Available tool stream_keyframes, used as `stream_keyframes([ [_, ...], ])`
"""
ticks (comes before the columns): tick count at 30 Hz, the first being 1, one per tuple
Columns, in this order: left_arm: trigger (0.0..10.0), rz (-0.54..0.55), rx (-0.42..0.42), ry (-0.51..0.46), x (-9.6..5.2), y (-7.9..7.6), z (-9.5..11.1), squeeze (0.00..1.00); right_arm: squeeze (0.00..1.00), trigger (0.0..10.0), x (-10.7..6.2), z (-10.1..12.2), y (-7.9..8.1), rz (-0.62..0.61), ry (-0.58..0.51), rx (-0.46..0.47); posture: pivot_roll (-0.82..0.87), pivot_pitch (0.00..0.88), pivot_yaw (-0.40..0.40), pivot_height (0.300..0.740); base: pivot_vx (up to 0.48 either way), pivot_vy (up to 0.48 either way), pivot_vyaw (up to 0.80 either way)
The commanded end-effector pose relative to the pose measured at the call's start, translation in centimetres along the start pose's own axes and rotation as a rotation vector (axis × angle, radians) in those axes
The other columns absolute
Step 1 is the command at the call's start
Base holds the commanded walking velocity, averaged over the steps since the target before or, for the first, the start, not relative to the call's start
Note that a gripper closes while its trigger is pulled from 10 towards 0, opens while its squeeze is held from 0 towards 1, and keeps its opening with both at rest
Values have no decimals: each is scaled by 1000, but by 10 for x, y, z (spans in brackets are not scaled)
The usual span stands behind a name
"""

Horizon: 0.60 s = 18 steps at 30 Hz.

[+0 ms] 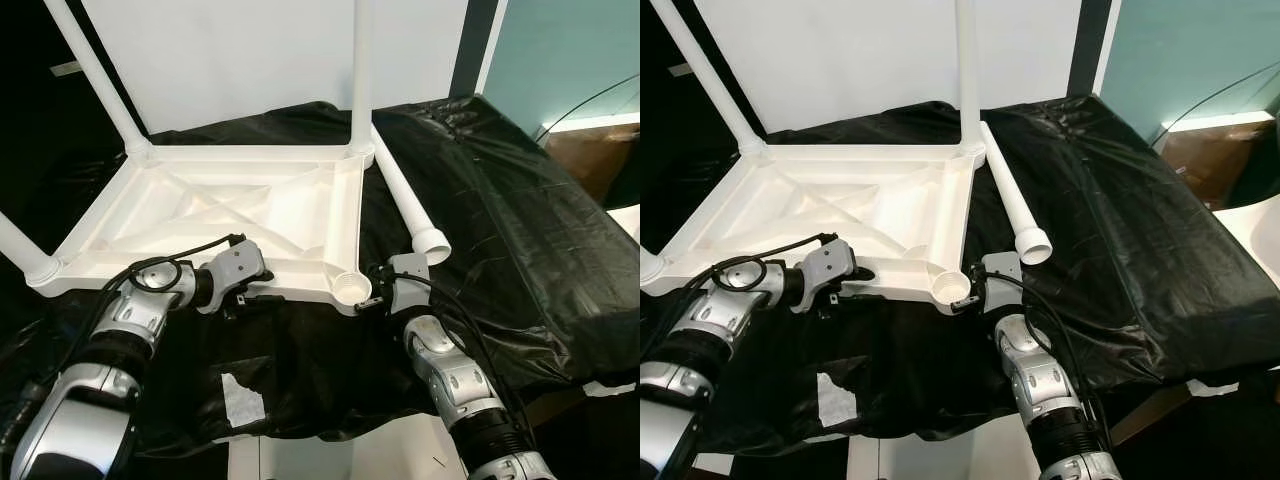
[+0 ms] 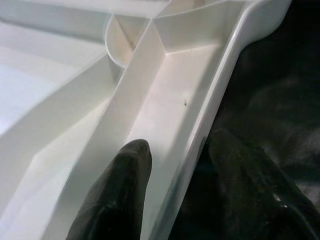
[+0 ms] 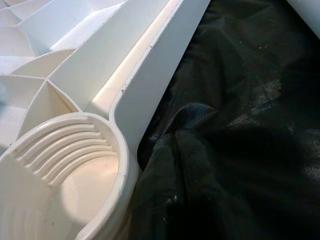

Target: Building children table

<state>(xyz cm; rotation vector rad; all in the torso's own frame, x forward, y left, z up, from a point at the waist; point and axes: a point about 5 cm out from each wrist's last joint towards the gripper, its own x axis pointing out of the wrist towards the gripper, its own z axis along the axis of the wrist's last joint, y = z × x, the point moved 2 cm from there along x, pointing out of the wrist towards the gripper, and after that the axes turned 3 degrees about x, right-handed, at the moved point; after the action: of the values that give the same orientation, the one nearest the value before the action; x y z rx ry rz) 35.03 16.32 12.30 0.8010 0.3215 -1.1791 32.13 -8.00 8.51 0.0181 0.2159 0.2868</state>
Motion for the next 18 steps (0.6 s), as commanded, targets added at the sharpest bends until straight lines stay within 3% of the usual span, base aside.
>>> stream_keyframes([
  [1, 10000, 135, 17, 99, 1, 7, -14, 0, 0, 10000, -2, -20, 4, 7, 86, 18, -132, 24, 89, 740, 0, 0, 0],
  [3, 10000, 160, 40, 225, 0, 9, -29, 0, 0, 10000, -2, -19, 5, 8, 83, 18, -134, 24, 91, 740, 0, 0, 0],
  [6, 10000, 143, 27, 239, 0, 8, -31, 0, 0, 10000, -2, -19, 5, 7, 82, 19, -135, 25, 90, 740, 0, 0, 0],
  [7, 7412, 110, 15, 240, 0, 5, -32, 0, 0, 10000, -2, -19, 5, 7, 83, 19, -135, 24, 91, 740, 0, 0, 0],
  [8, 235, 81, 6, 231, 1, 3, -32, 0, 0, 10000, -2, -20, 4, 6, 83, 19, -135, 24, 91, 740, 0, 0, 0],
  [13, 0, -53, -19, 184, 5, -12, -30, 0, 0, 10000, -3, -20, 4, 4, 86, 19, -136, 26, 89, 740, 0, 0, 0],
  [18, 0, -69, -49, 139, 13, -16, -24, 0, 0, 10000, -3, -20, 4, 4, 85, 19, -136, 26, 88, 740, 0, 0, 0],
])
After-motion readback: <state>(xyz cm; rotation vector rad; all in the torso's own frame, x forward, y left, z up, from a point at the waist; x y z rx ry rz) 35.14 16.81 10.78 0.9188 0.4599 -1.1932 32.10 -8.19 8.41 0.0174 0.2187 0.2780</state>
